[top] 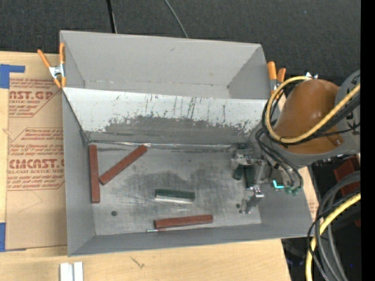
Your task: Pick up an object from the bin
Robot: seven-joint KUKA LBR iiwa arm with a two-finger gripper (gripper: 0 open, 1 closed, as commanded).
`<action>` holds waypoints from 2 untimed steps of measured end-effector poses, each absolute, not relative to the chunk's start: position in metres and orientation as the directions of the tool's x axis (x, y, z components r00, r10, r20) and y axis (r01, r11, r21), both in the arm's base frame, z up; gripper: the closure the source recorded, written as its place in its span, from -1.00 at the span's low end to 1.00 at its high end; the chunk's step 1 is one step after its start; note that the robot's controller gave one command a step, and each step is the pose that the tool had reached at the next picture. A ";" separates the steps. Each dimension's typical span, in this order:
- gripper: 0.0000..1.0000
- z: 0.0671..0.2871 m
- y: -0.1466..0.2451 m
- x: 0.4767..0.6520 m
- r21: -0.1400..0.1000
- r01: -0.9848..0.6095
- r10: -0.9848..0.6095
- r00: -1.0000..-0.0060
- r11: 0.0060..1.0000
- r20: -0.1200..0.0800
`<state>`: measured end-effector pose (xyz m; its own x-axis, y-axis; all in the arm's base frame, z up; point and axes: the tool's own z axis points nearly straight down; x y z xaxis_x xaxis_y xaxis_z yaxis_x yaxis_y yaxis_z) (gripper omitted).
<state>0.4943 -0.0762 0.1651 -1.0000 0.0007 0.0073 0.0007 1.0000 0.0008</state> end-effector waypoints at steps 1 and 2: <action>-1.00 0.169 -0.076 0.496 0.000 -0.001 -0.001 -1.000 1.000 0.000; -1.00 0.098 -0.014 0.498 -0.001 -0.085 -0.085 -0.996 0.996 -0.005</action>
Offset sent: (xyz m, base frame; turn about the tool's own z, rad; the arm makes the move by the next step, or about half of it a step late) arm 0.0029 0.0863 -0.0951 -0.1206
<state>0.4980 -0.0139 0.0979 -0.9964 -0.0850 -0.0046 -0.0849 0.9964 -0.0006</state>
